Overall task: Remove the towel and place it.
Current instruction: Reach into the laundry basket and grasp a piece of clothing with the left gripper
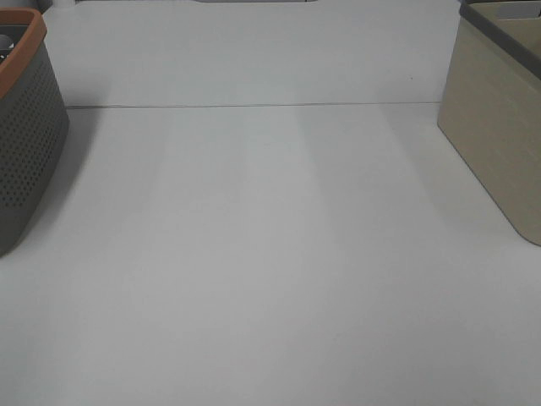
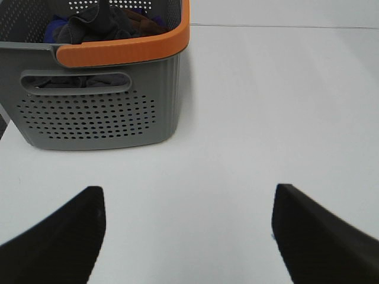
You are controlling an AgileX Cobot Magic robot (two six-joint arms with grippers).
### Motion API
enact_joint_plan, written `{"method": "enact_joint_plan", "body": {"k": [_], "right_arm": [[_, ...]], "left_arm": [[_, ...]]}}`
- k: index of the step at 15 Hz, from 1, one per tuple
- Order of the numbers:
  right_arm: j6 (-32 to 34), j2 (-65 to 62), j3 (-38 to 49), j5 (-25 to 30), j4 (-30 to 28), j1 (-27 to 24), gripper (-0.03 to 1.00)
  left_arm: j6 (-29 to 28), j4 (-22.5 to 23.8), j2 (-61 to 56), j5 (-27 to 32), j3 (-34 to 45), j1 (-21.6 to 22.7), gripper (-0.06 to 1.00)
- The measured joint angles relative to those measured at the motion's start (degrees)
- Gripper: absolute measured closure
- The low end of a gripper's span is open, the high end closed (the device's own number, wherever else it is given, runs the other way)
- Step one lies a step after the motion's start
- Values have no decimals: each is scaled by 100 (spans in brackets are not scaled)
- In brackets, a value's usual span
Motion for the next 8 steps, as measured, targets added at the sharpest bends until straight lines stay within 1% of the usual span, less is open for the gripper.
{"method": "enact_joint_plan", "body": {"k": [8], "right_arm": [[0,0,0,0,74,0,23]], "left_arm": [[11,0,0,0,0,0,22]]}}
